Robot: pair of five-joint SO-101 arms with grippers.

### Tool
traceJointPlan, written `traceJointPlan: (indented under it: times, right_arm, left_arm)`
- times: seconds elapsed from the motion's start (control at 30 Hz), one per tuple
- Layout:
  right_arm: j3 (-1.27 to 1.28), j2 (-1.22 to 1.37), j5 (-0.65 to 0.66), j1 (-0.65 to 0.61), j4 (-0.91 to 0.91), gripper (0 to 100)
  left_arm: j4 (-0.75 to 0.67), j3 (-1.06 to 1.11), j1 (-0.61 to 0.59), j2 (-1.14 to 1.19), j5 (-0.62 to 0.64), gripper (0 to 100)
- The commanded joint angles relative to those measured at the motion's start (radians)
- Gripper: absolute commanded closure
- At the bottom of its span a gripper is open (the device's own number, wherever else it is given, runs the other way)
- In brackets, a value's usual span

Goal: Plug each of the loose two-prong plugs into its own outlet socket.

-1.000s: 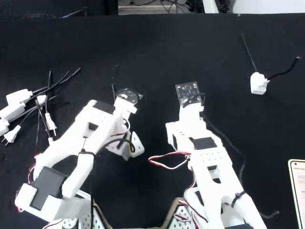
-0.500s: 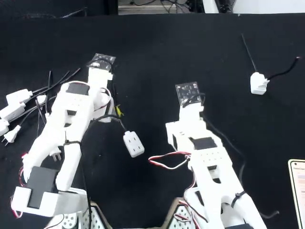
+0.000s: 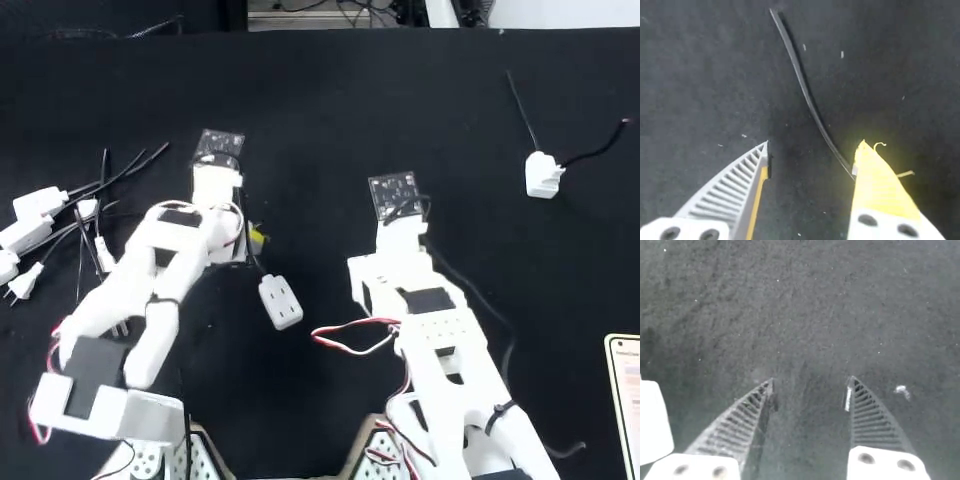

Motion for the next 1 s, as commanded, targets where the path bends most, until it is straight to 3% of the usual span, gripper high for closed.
traceJointPlan:
  times: [0.0,0.17,0.3,0.43,0.57,0.77,0.97]
  right_arm:
    - [-0.051,-0.036,-0.008,0.020,-0.021,77.9]
    - [-0.050,-0.036,-0.008,0.020,-0.021,77.9]
    - [-0.051,-0.036,-0.008,0.020,-0.021,77.9]
    - [-0.053,-0.036,-0.008,0.020,-0.021,77.9]
    - [-0.053,-0.036,-0.008,0.020,-0.020,77.9]
    - [-0.054,-0.036,-0.008,0.017,-0.012,77.9]
    - [-0.180,-0.036,0.052,-0.112,0.206,77.9]
  left_arm:
    - [0.017,-0.120,0.005,0.097,0.012,72]
    - [0.224,-0.286,-0.028,0.204,0.021,73]
    - [0.367,-0.346,-0.105,0.201,0.124,84]
    - [0.459,-0.332,-0.162,0.201,0.138,92]
    - [0.522,-0.332,-0.197,0.199,0.074,91]
    - [0.646,-0.390,-0.249,0.198,0.021,74]
    - [0.726,-0.444,-0.321,0.198,-0.035,75]
